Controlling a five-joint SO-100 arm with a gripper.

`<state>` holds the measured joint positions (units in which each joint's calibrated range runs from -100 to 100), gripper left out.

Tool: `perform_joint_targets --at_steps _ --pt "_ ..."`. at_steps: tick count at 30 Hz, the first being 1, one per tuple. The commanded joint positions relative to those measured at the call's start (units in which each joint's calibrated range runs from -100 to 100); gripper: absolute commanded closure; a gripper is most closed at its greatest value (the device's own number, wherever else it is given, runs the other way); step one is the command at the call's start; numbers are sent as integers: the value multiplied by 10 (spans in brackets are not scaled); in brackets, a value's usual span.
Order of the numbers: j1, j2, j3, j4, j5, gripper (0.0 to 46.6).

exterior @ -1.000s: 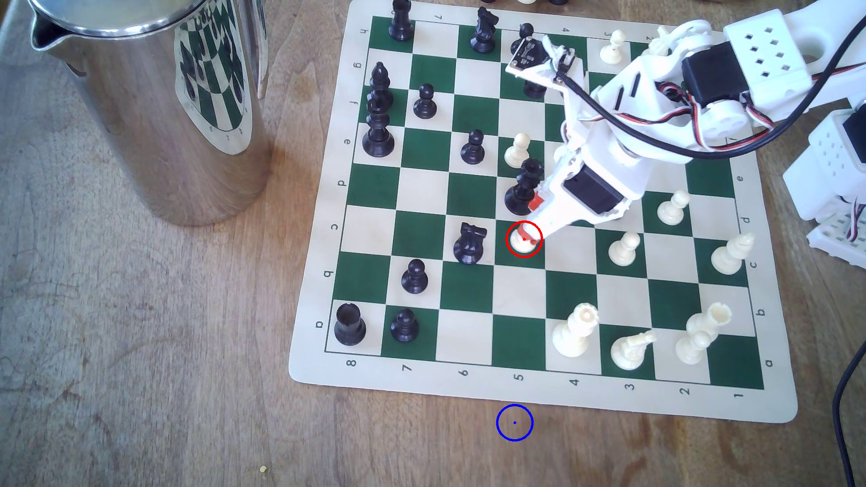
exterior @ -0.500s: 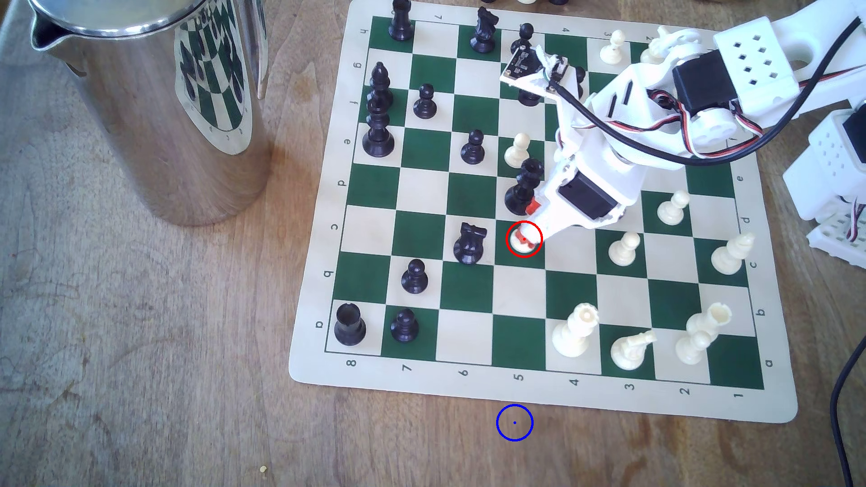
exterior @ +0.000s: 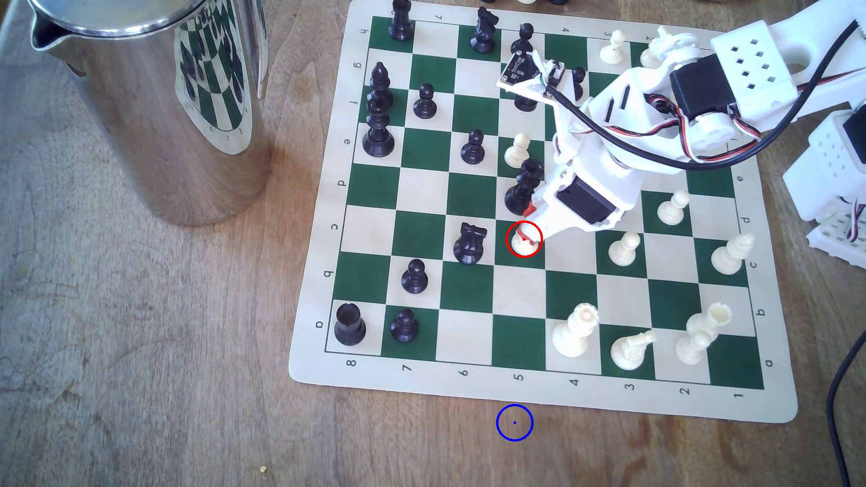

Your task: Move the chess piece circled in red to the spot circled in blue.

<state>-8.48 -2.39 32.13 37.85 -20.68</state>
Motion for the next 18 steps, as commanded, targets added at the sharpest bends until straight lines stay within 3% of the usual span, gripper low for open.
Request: perform_joint_targets --at_steps 1,13,18 --pt "-6 -8 -47 -9 1 464" --pt "-14 -109 -117 78 0 464" --pt "-61 -137 -146 115 -1 464"
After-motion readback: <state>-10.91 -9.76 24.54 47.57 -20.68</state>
